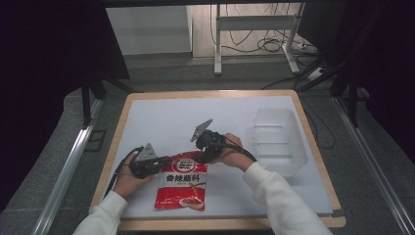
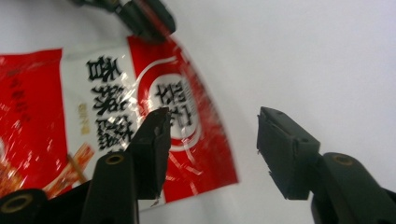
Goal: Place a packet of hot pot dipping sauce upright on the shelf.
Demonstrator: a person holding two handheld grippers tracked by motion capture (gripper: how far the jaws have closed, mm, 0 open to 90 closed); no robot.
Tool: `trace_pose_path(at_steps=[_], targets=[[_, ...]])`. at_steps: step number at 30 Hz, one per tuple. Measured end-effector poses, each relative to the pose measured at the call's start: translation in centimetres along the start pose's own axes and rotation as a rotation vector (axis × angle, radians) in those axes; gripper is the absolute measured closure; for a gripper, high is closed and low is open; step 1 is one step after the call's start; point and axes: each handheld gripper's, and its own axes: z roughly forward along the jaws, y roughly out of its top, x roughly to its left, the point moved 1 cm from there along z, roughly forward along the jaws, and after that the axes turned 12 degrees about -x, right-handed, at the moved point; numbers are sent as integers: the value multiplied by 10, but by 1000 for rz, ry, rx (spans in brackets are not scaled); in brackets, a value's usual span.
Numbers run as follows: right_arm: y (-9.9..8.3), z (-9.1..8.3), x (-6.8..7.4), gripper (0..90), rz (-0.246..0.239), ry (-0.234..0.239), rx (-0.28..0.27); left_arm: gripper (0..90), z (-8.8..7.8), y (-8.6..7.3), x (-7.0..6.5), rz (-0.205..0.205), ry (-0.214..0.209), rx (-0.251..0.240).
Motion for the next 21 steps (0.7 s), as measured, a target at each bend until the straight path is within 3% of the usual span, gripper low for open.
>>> trace_pose_path(at_steps=[7,10,16,21], targets=[[13,12,-8,444,-6,21,64,808,0,0,-1,12,0,5],[14,20,-7,478,-6,53,91,809,0,0,-1,13,1,5],[14,37,-4,592,-11,109,189,812,0,0,-2,24,7,5],[12,50,-3,747,-44,138,255,814,-1,1,-3,35,6,9]])
